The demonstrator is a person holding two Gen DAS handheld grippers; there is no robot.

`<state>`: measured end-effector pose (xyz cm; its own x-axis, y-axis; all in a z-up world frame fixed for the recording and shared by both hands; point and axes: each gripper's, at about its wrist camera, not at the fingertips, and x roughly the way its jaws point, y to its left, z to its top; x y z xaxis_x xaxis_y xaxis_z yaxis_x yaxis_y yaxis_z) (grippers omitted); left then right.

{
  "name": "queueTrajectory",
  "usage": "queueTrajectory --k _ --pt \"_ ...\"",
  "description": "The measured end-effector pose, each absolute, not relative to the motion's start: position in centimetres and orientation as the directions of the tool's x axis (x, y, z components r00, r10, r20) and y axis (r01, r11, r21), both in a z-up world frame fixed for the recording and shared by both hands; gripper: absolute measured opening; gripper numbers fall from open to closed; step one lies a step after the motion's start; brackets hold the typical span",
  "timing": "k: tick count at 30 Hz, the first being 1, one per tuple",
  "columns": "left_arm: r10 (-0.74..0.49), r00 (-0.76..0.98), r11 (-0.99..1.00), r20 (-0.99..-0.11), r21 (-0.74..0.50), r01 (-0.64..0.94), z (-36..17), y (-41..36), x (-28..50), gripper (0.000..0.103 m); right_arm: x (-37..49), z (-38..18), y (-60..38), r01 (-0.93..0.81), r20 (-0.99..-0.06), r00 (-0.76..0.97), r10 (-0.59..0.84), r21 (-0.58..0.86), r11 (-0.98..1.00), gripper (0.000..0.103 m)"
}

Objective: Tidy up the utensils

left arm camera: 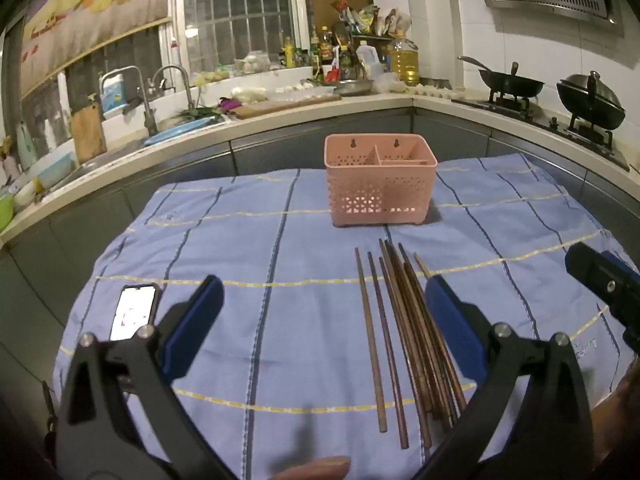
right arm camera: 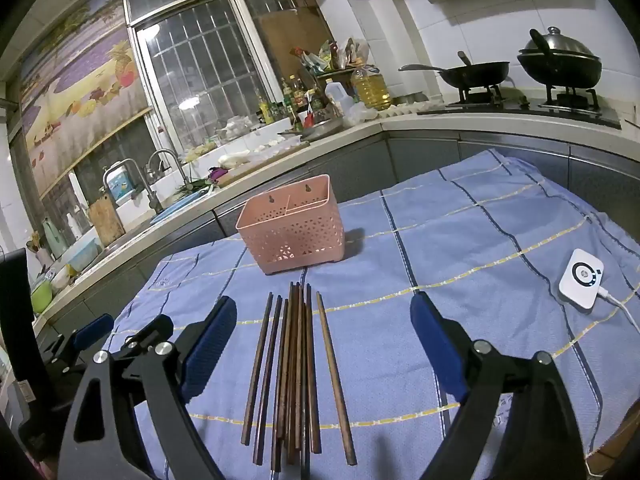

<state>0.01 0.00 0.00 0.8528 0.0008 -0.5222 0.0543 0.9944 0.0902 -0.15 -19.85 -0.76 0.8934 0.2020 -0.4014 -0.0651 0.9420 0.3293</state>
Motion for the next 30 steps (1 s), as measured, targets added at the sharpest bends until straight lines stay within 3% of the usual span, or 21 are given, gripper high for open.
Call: queueTrajectory --k 7,20,30 --pt "-0.004 0.844 0.995 -0.536 0.079 0.055 -0.3 0.0 0.1 0.097 -0.1 -1.0 -19.8 -0.064 -0.410 0.889 0.203 0.328 0.943 0.087" --pt "-0.111 0.742 0.992 -0.661 -0.030 0.123 -5.1 0.1 0.5 0.097 0.4 -2.0 -19.9 -0.042 -0.454 0.871 0.188 0.313 0.949 0.088" --pt "-0.060 0.772 0.998 -0.633 -0.044 0.041 -5.7 1.9 -2.2 0.097 0.7 -3.1 -20.0 -0.010 -0.504 0.852 0.145 0.262 0.965 0.088"
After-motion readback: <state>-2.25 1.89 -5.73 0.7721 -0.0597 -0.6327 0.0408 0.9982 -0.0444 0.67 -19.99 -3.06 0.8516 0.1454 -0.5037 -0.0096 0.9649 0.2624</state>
